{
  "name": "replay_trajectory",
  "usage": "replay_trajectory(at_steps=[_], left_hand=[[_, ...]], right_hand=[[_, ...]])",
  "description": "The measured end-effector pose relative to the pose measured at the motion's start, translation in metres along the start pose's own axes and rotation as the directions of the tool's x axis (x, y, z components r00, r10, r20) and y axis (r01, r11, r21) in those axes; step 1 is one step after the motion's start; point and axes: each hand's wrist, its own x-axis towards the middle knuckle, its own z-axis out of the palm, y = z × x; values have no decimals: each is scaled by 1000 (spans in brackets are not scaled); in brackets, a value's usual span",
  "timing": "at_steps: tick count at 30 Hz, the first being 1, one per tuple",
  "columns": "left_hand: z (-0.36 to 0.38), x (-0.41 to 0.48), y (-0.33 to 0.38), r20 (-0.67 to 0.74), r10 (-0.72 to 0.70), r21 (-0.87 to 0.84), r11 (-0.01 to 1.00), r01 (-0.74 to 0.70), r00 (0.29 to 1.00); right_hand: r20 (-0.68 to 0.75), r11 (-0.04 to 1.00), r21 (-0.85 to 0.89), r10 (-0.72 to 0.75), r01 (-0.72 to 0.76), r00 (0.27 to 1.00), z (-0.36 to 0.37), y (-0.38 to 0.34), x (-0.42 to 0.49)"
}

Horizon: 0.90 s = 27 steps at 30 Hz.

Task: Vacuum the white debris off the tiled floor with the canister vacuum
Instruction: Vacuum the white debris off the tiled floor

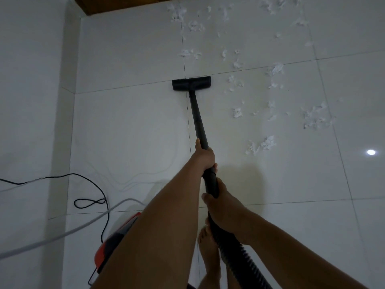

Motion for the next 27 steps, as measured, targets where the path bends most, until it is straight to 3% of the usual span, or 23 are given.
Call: replay_trajectory(at_steps=[16, 27], left_hand=[[-1, 54, 89, -51, 4, -74, 997, -8, 999], [5, 43, 94, -39, -32, -107, 994, 28, 999]], right_hand=[[64, 989, 126, 68, -75, 996, -49, -70, 63], [71, 995, 72, 68, -73, 995, -62, -79, 47]])
